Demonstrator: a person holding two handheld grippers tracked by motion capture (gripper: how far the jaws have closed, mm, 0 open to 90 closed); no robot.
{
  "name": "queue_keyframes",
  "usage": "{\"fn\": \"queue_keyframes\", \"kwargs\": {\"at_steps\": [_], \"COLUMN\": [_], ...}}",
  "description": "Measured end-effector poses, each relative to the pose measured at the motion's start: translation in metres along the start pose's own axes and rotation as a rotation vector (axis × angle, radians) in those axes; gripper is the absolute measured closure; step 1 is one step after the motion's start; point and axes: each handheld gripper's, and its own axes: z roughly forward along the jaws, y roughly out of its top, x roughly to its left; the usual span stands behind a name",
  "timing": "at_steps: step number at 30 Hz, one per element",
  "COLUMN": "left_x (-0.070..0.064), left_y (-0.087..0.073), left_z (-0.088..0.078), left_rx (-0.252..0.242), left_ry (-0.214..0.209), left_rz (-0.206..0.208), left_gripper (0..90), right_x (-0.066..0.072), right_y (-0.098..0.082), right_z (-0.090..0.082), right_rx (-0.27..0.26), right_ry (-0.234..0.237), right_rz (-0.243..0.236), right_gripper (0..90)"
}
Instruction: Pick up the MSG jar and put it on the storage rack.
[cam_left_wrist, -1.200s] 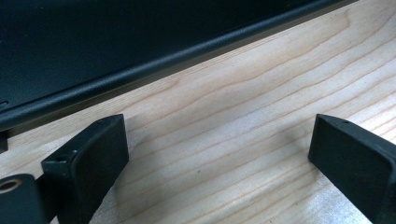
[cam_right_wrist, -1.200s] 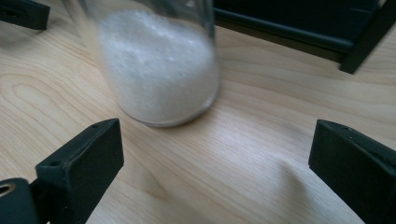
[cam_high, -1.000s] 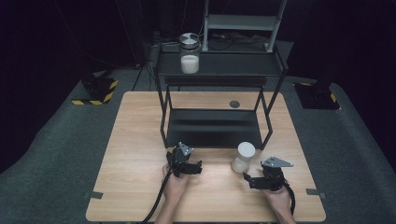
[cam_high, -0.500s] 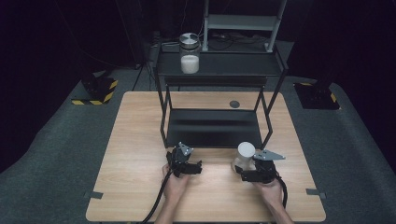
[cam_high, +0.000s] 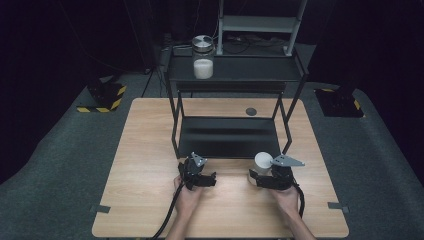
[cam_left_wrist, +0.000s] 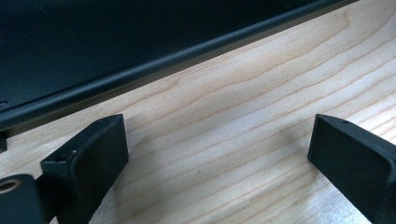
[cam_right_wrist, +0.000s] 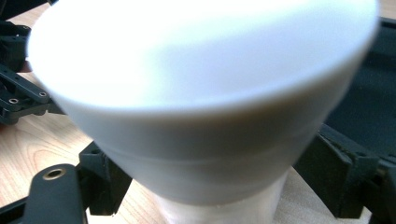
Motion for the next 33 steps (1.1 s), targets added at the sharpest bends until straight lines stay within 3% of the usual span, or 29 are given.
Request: {"fn": "queue_keyframes", "kwargs": {"at_steps": [17, 33], "left_x": [0.000, 0.000], "left_y": [0.000, 0.000], "left_z": [0.000, 0.000], "left_rx": [0.000, 0.000], "left_ry": [0.001, 0.000], "left_rz": [0.001, 0.000], "left_gripper": [5.0, 5.0], "right_x": [0.011, 0.011], "right_y": [-0.007, -0.003], "right_z": [-0.002, -0.004], "right_rx": [-0.064, -0.052], "right_ry": [-0.029, -0.027], "right_rz": [-0.049, -0.067], "right_gripper": [31.8, 33.5]}}
